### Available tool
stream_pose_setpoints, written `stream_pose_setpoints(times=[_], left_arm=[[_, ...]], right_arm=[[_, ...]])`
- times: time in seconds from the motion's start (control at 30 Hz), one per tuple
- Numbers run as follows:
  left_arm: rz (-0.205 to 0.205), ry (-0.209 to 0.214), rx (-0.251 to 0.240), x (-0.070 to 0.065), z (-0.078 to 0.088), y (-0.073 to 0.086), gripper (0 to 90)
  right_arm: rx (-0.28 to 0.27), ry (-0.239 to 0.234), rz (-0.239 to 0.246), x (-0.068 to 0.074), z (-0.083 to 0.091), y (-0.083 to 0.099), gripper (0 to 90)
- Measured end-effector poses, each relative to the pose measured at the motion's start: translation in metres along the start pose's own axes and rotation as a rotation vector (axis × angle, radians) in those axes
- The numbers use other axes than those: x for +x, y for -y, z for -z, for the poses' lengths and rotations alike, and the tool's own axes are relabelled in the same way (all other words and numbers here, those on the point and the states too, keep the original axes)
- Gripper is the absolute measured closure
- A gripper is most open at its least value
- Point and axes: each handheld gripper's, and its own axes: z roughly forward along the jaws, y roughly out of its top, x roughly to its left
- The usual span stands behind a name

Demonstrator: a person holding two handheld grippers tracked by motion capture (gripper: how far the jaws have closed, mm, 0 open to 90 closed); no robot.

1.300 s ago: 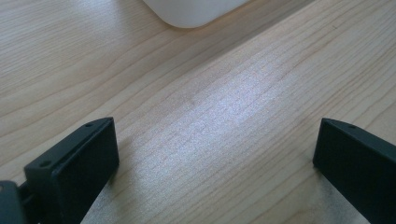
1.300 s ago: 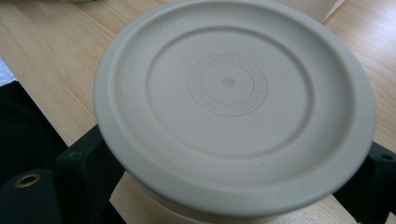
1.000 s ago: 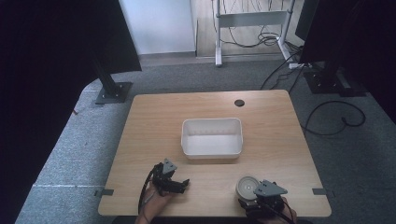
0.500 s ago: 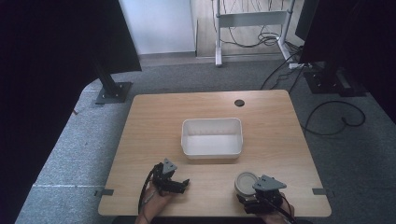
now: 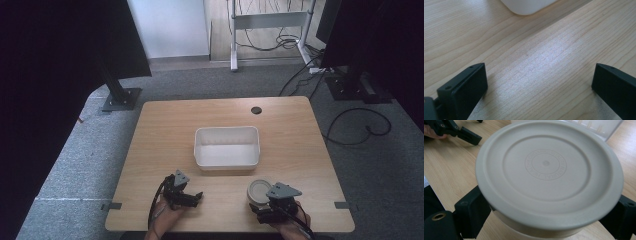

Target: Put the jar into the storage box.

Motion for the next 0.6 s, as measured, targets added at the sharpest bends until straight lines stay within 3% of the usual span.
stream_pose_setpoints(times=[0.6], left_arm=[[0.0,0.0,0.0,0.0,0.0,0.0,0.0]], right_arm=[[-0.001,-0.013,0.019,0.004,-0.01,-0.013,9.3]])
